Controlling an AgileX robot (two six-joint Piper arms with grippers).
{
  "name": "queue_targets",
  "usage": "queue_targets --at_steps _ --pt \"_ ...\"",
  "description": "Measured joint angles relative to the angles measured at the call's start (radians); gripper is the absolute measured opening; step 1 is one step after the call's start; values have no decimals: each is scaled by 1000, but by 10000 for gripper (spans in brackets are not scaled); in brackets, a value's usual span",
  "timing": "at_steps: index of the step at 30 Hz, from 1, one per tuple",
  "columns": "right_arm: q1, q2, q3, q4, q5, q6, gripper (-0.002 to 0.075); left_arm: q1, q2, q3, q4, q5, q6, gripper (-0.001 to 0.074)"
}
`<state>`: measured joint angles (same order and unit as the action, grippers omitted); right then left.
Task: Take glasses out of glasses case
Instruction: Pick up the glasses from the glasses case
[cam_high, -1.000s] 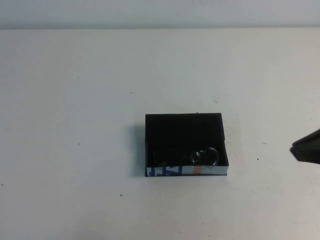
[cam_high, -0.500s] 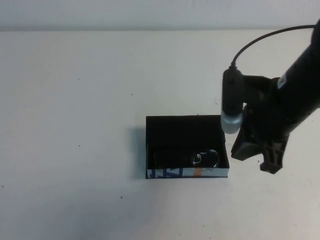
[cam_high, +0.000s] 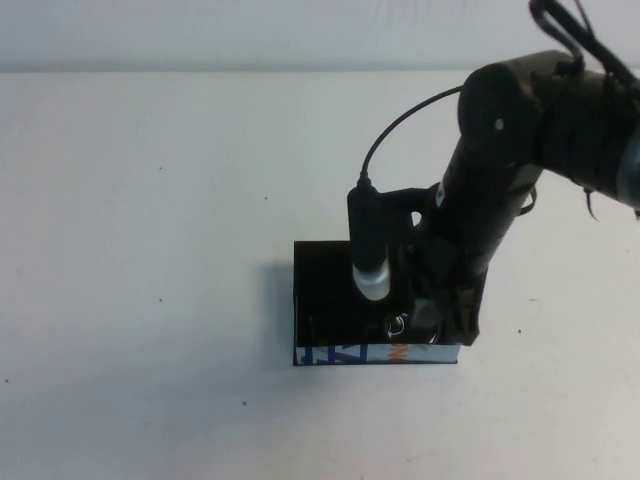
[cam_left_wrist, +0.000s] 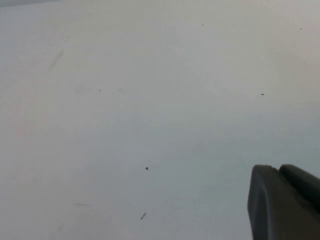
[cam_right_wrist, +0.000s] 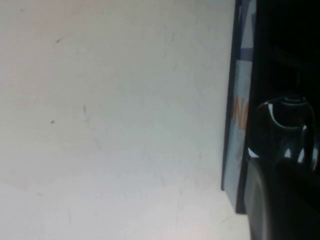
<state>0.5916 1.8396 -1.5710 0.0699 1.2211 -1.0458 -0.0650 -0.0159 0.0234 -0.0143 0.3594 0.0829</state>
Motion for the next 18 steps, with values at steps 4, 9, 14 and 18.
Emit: queue_targets --at_steps 4,9,14,18 --pt "18 75 -70 -25 0 92 0 0 0 0 0 0 0 -4" --pt "24 161 -149 -15 0 138 99 0 0 0 0 0 0 -4" --pt "24 195 -165 -3 -15 142 372 0 0 0 0 0 0 -4" --pt "24 210 -165 -3 -53 142 415 0 0 0 0 0 0 -4"
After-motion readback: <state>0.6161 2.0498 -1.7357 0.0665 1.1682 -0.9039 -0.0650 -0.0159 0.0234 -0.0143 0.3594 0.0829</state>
